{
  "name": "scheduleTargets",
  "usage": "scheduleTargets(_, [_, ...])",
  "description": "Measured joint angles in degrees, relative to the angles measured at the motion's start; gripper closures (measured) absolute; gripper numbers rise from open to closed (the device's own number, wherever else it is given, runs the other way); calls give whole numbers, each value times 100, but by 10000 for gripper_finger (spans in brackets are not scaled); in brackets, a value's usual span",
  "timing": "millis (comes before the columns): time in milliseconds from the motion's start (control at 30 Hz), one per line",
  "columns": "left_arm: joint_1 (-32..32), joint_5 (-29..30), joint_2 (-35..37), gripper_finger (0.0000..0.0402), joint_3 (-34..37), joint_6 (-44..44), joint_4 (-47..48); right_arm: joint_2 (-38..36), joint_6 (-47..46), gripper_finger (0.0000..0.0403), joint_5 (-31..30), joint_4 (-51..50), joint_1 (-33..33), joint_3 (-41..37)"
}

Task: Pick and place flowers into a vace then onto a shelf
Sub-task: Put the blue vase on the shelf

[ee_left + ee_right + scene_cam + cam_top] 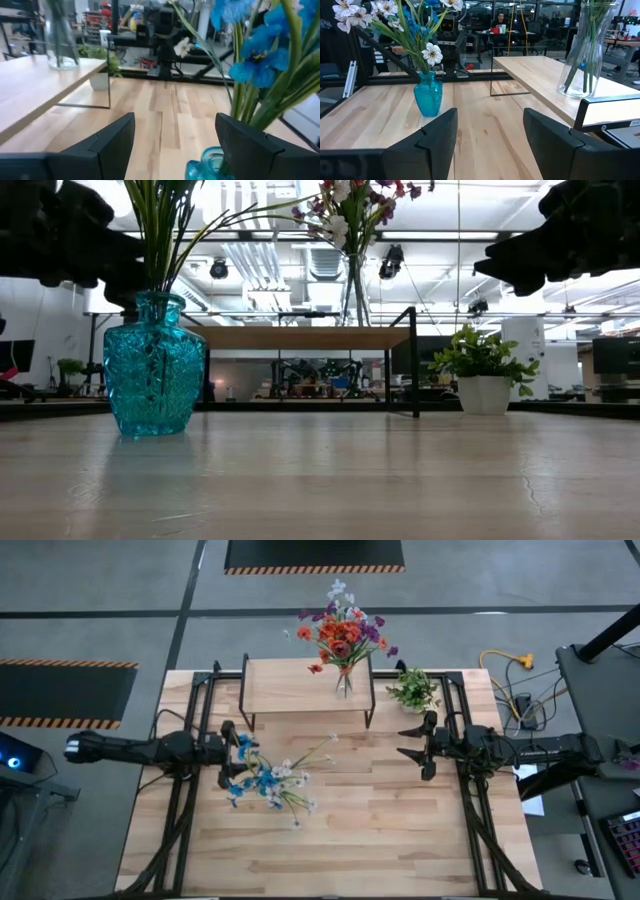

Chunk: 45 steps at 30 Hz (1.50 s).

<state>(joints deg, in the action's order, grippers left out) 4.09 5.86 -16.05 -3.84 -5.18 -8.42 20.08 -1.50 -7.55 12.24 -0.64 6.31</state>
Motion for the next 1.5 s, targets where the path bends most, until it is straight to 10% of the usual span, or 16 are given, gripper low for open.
scheduleTargets(667, [158,-1038,-882,142,-535,-493,1235,-1,-33,184,0,-1,0,0])
scheduleTargets(1500, [201,-1023,-2365,94,-445,-638,53,1,-2,184,0,-1,0,0])
